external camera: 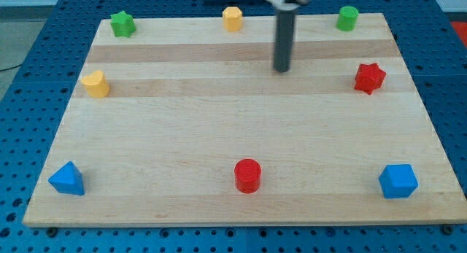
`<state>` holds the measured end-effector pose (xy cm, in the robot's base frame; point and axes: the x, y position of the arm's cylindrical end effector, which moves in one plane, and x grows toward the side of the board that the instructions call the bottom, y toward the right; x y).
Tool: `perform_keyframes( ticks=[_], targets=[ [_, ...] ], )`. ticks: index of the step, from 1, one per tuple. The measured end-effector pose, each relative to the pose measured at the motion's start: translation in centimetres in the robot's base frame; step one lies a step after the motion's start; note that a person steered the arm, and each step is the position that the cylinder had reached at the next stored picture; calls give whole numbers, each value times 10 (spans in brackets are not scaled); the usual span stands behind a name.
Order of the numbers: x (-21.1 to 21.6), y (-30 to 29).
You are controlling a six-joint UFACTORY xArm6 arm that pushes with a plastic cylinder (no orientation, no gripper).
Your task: Place the arm toward the top right corner
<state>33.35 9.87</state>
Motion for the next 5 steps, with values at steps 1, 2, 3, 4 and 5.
perform_keyframes(
  ticks=[1,2,3,4,5],
  targets=[
    [-1,60],
    [0,68],
    [16,87],
    [21,93],
    [29,106]
  ],
)
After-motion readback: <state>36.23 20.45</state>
